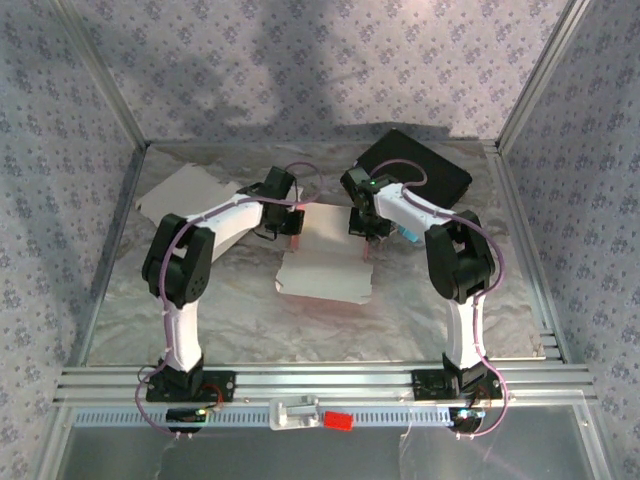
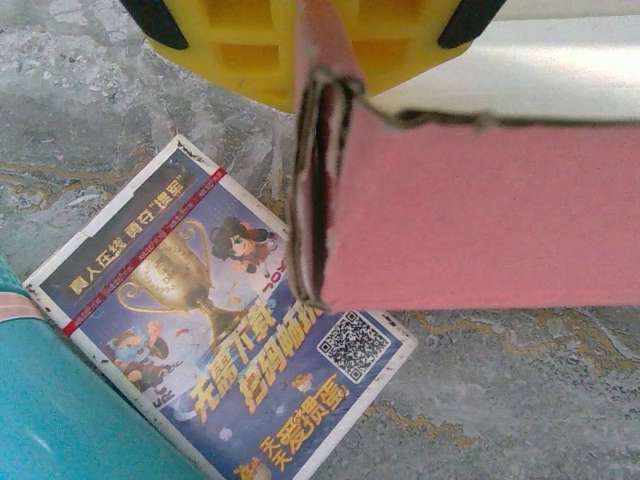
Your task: Fold the paper box
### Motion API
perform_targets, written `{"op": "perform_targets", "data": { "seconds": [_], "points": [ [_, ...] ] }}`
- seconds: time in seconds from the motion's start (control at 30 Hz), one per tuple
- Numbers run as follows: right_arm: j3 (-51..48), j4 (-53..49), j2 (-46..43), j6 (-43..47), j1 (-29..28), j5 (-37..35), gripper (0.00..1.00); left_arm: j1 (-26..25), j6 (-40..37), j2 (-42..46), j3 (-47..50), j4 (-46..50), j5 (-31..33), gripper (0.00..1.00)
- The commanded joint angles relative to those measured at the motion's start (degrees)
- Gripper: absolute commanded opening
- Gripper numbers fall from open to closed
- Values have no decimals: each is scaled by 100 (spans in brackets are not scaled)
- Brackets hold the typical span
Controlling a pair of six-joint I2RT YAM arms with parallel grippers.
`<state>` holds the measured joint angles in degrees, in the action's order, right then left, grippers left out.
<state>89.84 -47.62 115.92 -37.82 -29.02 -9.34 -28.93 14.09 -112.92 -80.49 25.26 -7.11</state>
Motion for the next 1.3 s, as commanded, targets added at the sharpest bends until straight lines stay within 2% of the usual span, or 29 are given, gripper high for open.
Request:
{"op": "perform_targets", "data": {
  "seconds": [0.0, 0.2, 0.5, 0.7, 0.83, 0.93, 1.13, 1.27],
  "points": [
    [74, -392, 264, -194, -38, 29, 0, -214, 131, -47, -243, 516, 1172, 9],
    [247, -620, 372, -379, -56, 86, 0, -461, 772, -73, -212, 903, 2238, 1],
    [289, -595, 467, -468, -84, 323, 0, -682, 1309, -225, -277, 1174, 3022, 0],
    [288, -563, 502, -470, -90, 399, 0, -785, 1287, -285, -336, 1054, 2984, 0],
    [253, -557, 485, -456, -90, 421, 0, -730, 933, -59, -195, 612, 2531, 18],
    [244, -553, 471, -458, -93, 424, 0, -602, 728, 86, -153, 391, 2226, 26],
    [279, -562, 517, -460, -95, 447, 0, -383, 472, -112, -388, 399, 1523, 28],
    [301, -565, 545, -464, -89, 457, 0, -384, 402, -141, -380, 372, 1505, 26]
  ]
}}
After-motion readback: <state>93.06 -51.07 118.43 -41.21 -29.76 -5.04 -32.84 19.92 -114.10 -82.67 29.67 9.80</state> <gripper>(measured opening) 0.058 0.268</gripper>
